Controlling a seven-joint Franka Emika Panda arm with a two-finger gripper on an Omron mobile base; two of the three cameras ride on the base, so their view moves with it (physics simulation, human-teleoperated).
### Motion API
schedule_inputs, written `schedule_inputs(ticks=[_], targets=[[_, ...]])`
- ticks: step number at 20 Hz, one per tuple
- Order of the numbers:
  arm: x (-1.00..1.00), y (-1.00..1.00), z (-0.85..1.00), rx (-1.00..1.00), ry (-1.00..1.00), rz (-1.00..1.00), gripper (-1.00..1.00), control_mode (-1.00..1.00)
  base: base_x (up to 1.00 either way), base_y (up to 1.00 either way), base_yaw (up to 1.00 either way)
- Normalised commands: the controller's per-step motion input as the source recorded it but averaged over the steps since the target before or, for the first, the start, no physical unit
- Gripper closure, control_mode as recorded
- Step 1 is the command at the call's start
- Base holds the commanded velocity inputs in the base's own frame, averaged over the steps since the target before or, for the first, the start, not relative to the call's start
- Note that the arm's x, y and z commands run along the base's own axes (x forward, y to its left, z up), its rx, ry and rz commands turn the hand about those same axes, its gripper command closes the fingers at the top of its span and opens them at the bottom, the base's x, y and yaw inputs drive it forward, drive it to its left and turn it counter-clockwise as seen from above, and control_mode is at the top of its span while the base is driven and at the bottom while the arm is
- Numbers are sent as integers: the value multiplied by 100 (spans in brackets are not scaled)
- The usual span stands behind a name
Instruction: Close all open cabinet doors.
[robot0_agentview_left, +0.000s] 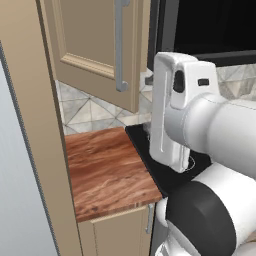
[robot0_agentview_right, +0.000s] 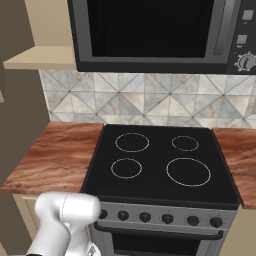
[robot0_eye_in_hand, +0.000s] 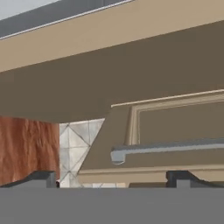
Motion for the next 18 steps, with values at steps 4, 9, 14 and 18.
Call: schedule_inputs(ticks=[4, 9, 14, 18], targets=[[52, 0, 0, -11, -2, 0, -100, -100, 0, 0, 0], [56, 0, 0, -9, -3, 0, -100, -100, 0, 0, 0], [64, 0, 0, -7, -3, 0, -100, -100, 0, 0, 0], [70, 0, 0, -5, -2, 0, -100, -100, 0, 0, 0]])
